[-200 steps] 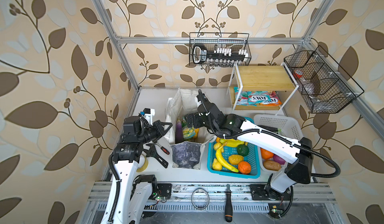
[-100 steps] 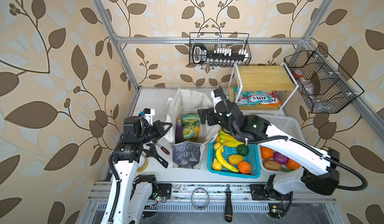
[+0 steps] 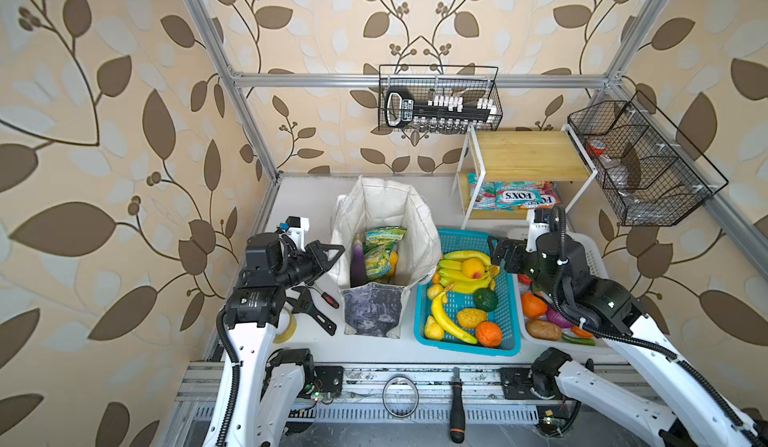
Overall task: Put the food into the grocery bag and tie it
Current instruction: 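Raise the right gripper out of the tote and return over the white basket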
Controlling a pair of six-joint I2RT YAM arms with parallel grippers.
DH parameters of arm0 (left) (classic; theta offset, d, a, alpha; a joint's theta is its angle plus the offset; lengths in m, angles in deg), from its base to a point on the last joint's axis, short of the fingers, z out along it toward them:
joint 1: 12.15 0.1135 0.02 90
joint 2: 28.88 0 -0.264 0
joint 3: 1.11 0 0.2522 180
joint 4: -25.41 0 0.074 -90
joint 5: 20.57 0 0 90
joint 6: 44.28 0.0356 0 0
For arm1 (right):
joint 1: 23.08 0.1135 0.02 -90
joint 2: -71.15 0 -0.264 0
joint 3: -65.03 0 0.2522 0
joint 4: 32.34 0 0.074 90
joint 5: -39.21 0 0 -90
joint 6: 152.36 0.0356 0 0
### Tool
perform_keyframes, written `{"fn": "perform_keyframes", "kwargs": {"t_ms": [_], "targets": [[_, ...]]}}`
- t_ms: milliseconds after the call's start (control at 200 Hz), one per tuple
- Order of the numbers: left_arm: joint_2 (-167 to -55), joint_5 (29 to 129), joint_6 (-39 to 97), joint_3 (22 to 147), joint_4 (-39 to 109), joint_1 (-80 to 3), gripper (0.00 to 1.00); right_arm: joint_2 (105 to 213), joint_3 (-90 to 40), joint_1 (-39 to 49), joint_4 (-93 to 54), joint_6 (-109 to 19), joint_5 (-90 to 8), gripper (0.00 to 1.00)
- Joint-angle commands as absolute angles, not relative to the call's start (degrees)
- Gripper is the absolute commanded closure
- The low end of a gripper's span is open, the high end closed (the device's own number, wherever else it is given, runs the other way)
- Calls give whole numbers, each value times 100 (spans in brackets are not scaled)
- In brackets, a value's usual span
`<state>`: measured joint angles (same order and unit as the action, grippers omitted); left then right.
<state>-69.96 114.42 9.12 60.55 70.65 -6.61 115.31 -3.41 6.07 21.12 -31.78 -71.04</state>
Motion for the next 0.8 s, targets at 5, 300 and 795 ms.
{"fn": "perform_keyframes", "kwargs": {"t_ms": [5, 300, 795], "targets": [[-6874, 11733, 968, 6235, 6569, -722, 100, 11340, 202, -272, 2457, -3135, -6333, 4], [-6865, 11751, 1118, 6367, 6686, -729, 100, 11873, 1195, -2117, 1768, -3474, -6170, 12], [-6887, 12083, 779, 6385, 6472, -725, 100, 12177, 1930, -4542, 501, -3107, -5860, 4]]}}
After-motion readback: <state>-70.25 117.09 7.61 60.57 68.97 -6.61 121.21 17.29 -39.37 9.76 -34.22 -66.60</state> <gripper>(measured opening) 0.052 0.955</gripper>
